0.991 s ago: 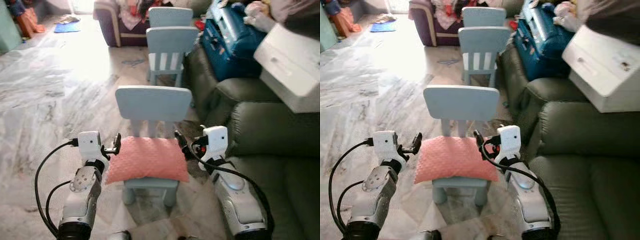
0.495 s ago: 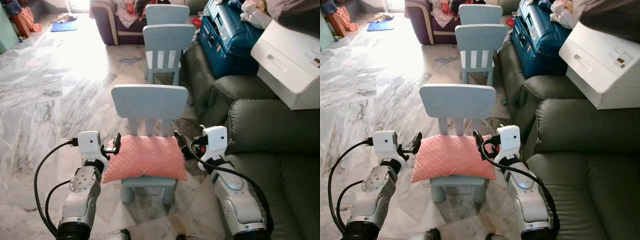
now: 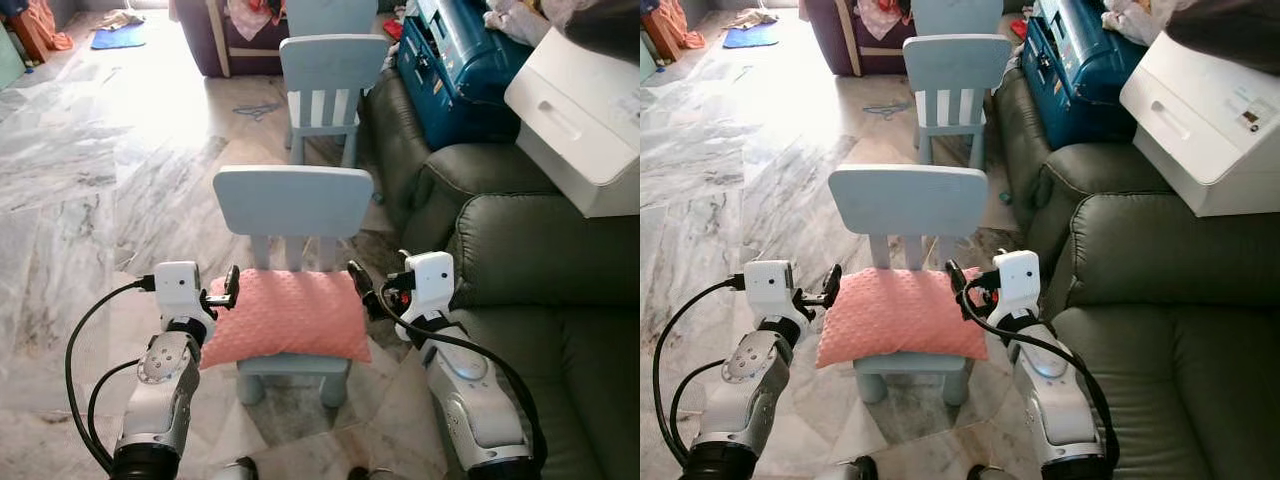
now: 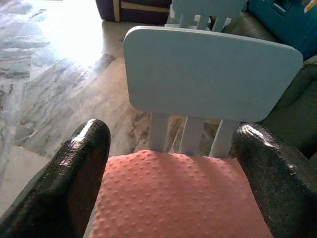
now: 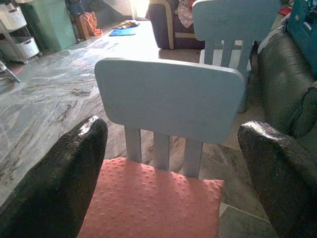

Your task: Move the pillow to the sofa

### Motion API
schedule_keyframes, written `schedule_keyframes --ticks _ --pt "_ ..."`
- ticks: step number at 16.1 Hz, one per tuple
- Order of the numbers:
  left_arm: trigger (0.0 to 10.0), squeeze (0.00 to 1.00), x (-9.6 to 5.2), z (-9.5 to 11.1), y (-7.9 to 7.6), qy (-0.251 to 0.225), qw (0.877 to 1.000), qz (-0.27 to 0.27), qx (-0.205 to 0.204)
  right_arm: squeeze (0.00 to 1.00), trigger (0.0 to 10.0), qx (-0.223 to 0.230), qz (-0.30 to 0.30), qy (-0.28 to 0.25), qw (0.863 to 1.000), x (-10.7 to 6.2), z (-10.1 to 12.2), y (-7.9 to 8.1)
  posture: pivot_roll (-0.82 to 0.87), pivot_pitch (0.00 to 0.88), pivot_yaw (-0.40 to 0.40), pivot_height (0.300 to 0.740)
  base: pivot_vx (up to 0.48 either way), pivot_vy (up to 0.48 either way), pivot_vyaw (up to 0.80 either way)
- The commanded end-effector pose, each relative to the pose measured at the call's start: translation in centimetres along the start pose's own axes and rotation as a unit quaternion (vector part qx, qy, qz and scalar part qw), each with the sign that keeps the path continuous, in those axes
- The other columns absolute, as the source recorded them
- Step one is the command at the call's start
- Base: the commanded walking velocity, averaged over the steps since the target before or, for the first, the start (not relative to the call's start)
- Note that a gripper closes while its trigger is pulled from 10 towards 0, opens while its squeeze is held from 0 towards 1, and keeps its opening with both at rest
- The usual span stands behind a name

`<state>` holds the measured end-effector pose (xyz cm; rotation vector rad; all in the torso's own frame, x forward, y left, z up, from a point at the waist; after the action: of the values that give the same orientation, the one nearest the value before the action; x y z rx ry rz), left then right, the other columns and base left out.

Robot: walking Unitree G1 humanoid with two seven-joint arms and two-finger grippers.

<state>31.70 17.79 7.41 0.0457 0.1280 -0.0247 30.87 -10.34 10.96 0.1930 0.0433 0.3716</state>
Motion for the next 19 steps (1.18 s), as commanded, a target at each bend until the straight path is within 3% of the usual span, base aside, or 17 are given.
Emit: schedule_keyframes --ticks 1,3,13,19 --pt "10.0 0.00 -0.24 -0.46 0.22 0.006 1.000 0.003 0.004 0.00 10.0 -0.006 0.007 0.000 1.000 -0.13 -0.01 0.20 -0.11 0.138 -0.021 0.740 0.000 0.000 0.00" --pt "10.0 0.00 -0.36 -0.43 0.17 0.003 1.000 -0.002 0.003 0.00 10.0 -0.006 0.008 0.000 1.000 -0.15 0.00 0.19 -0.11 0.140 -0.023 0.740 0.000 0.000 0.00" --pt "10.0 0.00 -0.23 -0.62 0.14 0.010 1.000 0.006 0.004 0.00 10.0 -0.006 0.006 0.001 1.000 -0.20 -0.01 0.09 -0.12 0.139 -0.024 0.740 0.380 0.000 0.00" --pt "10.0 0.00 -0.17 -0.71 0.06 0.012 1.000 0.011 0.001 0.00 10.0 -0.011 0.009 0.002 1.000 -0.23 -0.02 0.18 -0.12 0.141 -0.023 0.740 0.000 0.000 0.00"
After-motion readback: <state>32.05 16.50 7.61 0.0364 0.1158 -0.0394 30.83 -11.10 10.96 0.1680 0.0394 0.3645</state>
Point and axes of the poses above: a point about 5 cm out from each wrist's last joint towards the gripper, its own x axis pointing out of the wrist towards the gripper, its own z axis along the axis of the wrist's last joint, y = z × x, the point moved 2 cm from there along x, pointing out of the wrist towards the gripper, and after that the axes turned 8 degrees about x, right-handed, at the moved point
